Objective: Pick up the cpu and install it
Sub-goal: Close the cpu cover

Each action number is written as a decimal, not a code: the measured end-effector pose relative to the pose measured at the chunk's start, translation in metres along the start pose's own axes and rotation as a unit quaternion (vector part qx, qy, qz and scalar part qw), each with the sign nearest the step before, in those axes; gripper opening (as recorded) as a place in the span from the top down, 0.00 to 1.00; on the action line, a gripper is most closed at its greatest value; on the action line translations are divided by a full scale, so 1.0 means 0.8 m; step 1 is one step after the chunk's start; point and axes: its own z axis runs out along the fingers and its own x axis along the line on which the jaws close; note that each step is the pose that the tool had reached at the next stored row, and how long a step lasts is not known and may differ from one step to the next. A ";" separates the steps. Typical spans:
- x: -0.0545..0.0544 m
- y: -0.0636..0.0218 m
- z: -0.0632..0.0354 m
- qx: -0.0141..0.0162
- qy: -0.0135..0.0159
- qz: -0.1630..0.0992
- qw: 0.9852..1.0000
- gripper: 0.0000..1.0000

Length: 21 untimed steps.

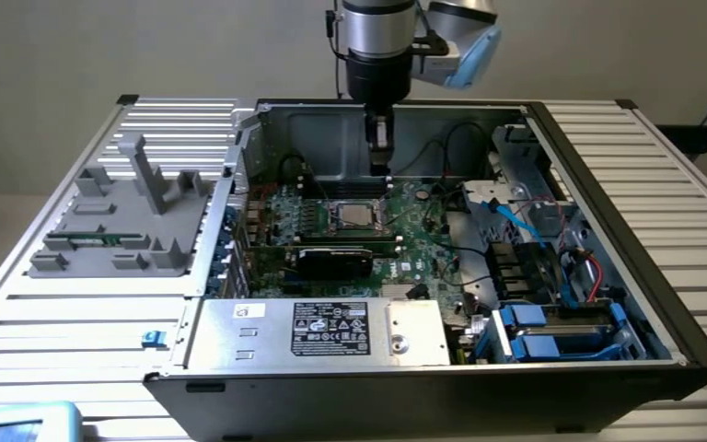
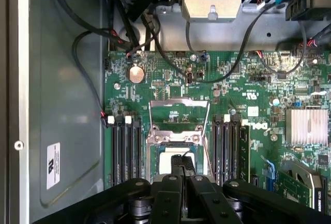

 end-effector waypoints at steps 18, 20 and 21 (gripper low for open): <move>-0.004 0.046 0.026 -0.013 0.001 0.001 1.000 0.89; -0.005 0.051 0.030 -0.013 0.001 0.001 1.000 0.89; -0.005 0.053 0.031 -0.013 0.001 0.001 1.000 0.89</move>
